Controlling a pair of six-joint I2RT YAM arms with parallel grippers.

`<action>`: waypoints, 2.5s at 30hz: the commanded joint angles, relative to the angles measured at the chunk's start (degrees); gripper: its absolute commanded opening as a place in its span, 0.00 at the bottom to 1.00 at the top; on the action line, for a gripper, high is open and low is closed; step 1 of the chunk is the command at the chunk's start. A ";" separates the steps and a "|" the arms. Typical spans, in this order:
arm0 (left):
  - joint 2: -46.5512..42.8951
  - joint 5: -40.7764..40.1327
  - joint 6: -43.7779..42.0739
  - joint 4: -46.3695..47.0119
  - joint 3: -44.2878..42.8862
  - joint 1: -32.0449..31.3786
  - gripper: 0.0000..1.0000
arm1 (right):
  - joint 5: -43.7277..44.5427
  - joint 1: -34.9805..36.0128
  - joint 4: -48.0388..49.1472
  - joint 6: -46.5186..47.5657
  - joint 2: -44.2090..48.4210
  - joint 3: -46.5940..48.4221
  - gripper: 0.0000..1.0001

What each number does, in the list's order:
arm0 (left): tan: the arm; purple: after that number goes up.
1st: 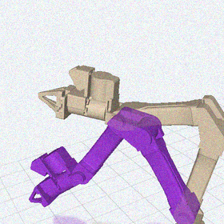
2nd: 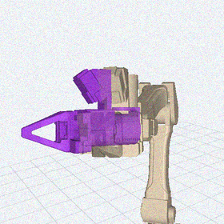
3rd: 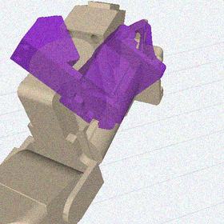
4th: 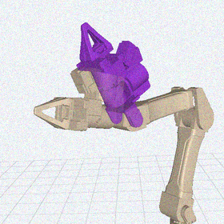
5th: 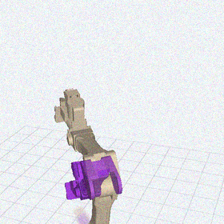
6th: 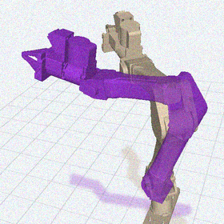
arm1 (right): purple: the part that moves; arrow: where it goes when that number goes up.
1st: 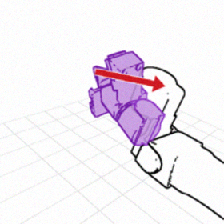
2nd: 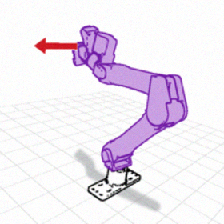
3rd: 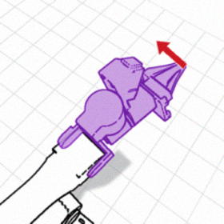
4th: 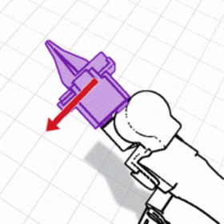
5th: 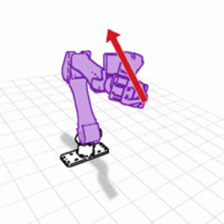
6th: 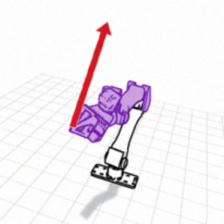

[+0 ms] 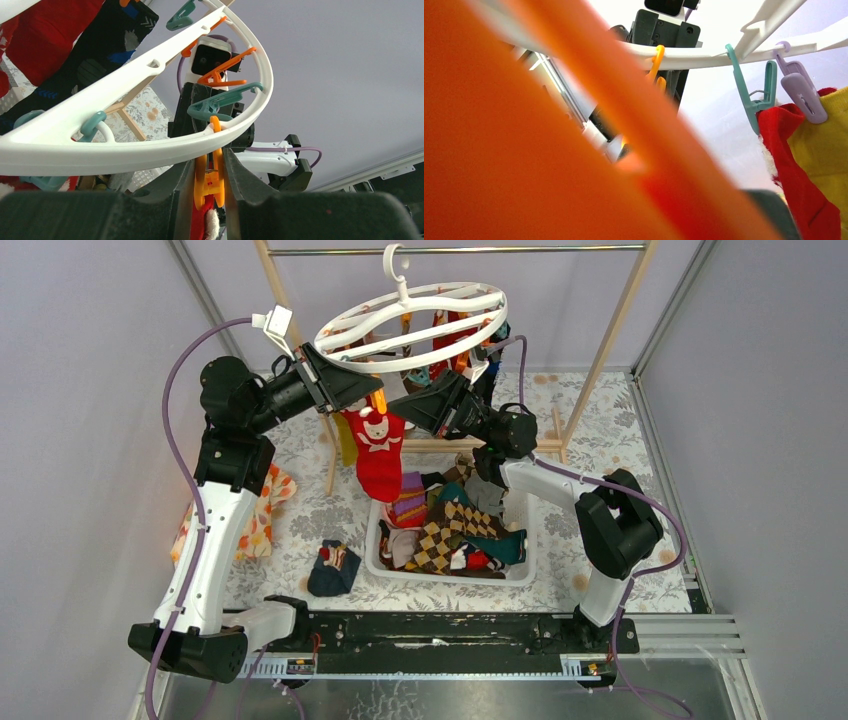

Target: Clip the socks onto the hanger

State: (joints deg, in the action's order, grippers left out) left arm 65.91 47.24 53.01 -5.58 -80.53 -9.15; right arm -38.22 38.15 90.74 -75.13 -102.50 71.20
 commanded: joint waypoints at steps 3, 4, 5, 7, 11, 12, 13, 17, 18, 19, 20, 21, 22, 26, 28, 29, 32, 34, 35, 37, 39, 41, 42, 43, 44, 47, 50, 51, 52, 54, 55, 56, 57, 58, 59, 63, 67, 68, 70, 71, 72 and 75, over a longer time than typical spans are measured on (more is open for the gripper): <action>-0.87 4.07 0.00 3.72 0.75 0.28 0.00 | 3.19 -0.51 7.70 0.48 1.77 2.38 0.00; -0.79 4.13 0.02 3.80 0.68 0.27 0.00 | 3.25 -0.52 7.70 0.50 1.71 2.63 0.00; -0.78 4.17 0.02 4.02 0.64 0.27 0.00 | 3.51 -0.53 7.70 0.51 1.65 2.83 0.00; -0.71 4.19 -0.03 4.33 0.53 0.27 0.00 | 3.96 -0.51 7.70 0.64 1.57 3.04 0.00; -0.72 3.89 -0.94 4.10 0.39 0.27 0.00 | 3.91 -0.47 7.61 0.65 0.95 3.84 0.00; -0.85 3.83 -1.31 3.97 0.41 0.27 0.00 | 4.05 -0.48 7.61 1.04 0.97 3.75 0.00; -0.90 3.71 -1.58 3.81 0.50 0.28 0.00 | 4.54 -0.49 7.61 1.56 1.17 3.27 0.00; -1.31 2.23 -3.93 2.08 0.24 0.27 0.02 | 6.62 -0.37 7.57 3.06 1.75 2.27 0.00; -1.38 1.78 -4.49 1.74 0.27 0.27 0.03 | 6.43 -0.38 7.53 3.13 1.62 2.55 0.00; -1.45 1.31 -4.98 1.34 0.21 0.27 0.04 | 6.40 -0.27 7.52 3.22 1.60 2.69 0.00; -1.46 0.83 -5.39 1.02 0.09 0.27 0.05 | 6.17 -0.15 7.46 3.28 1.53 2.83 0.00; -1.63 0.44 -5.73 0.70 0.05 0.27 0.06 | 5.85 -0.13 7.32 3.33 1.52 2.89 0.00; -1.53 0.13 -5.95 0.52 -0.05 0.27 0.06 | 5.75 -0.09 7.20 3.33 1.45 2.85 0.00; -1.48 -0.56 -6.45 -0.25 -0.27 0.27 0.19 | 5.78 0.00 5.04 4.64 2.64 1.27 0.26; -1.49 -1.04 -7.16 -1.33 -0.77 0.27 0.23 | 6.65 0.01 2.08 6.52 4.40 -0.70 0.43; -1.55 -1.45 -7.75 -2.11 -1.11 0.27 0.28 | 7.19 0.03 0.80 7.32 5.32 -1.79 0.49; -1.57 -2.36 -9.67 -4.62 -2.28 0.29 0.55 | 7.16 0.01 -2.76 9.87 7.44 -4.02 0.76; -1.58 -2.84 -11.17 -7.22 -3.19 0.28 0.63 | 6.39 0.00 -6.43 12.30 9.13 -5.25 0.98; -1.55 -3.04 -12.61 -8.53 -3.75 0.27 0.66 | 6.27 0.01 -8.42 14.01 10.19 -6.03 1.00; -1.77 -3.21 -14.83 -11.01 -4.62 0.40 0.66 | 6.69 0.02 -11.66 16.85 12.54 -8.99 1.00; -2.12 -3.14 -15.55 -11.84 -4.23 0.49 0.63 | 7.54 0.02 -14.60 20.10 14.93 -11.43 1.00; -2.41 -2.77 -15.10 -10.94 -3.08 0.45 0.59 | 8.33 -0.02 -17.45 22.39 16.76 -13.03 1.00; -2.16 -2.69 -14.71 -10.58 -2.81 0.46 0.58 | 8.29 -0.01 -18.62 23.19 17.32 -13.61 1.00; -1.79 -2.61 -14.55 -10.51 -2.91 0.49 0.58 | 7.98 0.04 -20.19 24.43 18.02 -14.14 1.00; -1.49 -2.45 -14.52 -10.54 -3.23 0.45 0.58 | 7.72 0.00 -21.89 25.92 18.82 -14.95 1.00; -0.98 -2.75 -14.58 -10.68 -3.91 0.45 0.58 | 8.55 0.03 -29.62 32.10 22.99 -18.23 1.00; -1.04 -2.72 -15.07 -10.93 -4.28 0.51 0.58 | 10.06 0.68 -44.87 42.56 28.43 -20.95 1.00; -1.11 -2.85 -15.25 -11.01 -4.30 0.53 0.58 | 11.04 1.23 -51.18 47.39 30.16 -21.26 1.00; -1.18 -2.86 -15.45 -11.05 -4.35 0.53 0.58 | 11.98 1.89 -58.78 52.08 31.60 -21.35 1.00; -1.37 -2.90 -15.51 -10.97 -4.17 0.53 0.58 | 14.44 3.13 -71.64 60.69 33.43 -21.92 1.00; -1.45 -2.86 -15.49 -10.82 -3.98 0.53 0.58 | 15.36 3.37 -74.46 63.04 34.16 -22.58 1.00; -1.48 -2.86 -15.38 -10.53 -3.67 0.53 0.58 | 15.91 3.38 -75.73 64.44 35.11 -23.37 1.00; -1.56 -2.86 -15.25 -10.23 -3.34 0.56 0.58 | 16.38 3.38 -74.97 64.44 36.29 -24.49 1.00; -1.67 -2.78 -15.13 -9.83 -2.99 0.54 0.58 | 16.56 3.39 -72.55 63.61 37.61 -25.69 1.00; -1.74 -2.77 -14.72 -9.22 -2.56 0.53 0.58 | 16.43 3.38 -69.88 62.60 38.64 -26.54 1.00; -1.22 -2.52 -13.75 -7.89 -2.31 0.53 0.57 | 13.16 3.14 -56.56 55.63 36.53 -22.40 0.98; -0.96 -2.66 -13.81 -7.24 -2.60 0.53 0.56 | 11.86 1.70 -42.91 46.74 28.90 -15.80 1.00; -1.00 -2.68 -13.75 -7.05 -2.47 0.53 0.56 | 12.61 1.47 -41.95 46.19 27.26 -13.68 1.00; -0.88 -2.77 -13.60 -6.90 -2.52 0.56 0.55 | 13.88 1.36 -41.76 46.33 24.66 -9.73 1.00; -0.87 -2.78 -13.63 -6.91 -2.57 0.54 0.54 | 13.33 1.02 -40.46 46.00 23.64 -8.37 1.00; -0.95 -2.73 -13.59 -6.90 -2.57 0.53 0.54 | 12.90 0.63 -38.70 44.97 22.52 -7.24 1.00; -1.00 -2.68 -13.55 -6.84 -2.56 0.54 0.53 | 12.03 -0.68 -33.79 41.31 19.45 -4.82 1.00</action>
State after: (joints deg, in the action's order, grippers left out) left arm 64.97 44.58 39.11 -16.23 -83.11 -8.93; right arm -25.12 39.20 45.50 -28.56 -80.86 61.71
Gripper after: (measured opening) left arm 0.537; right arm 0.995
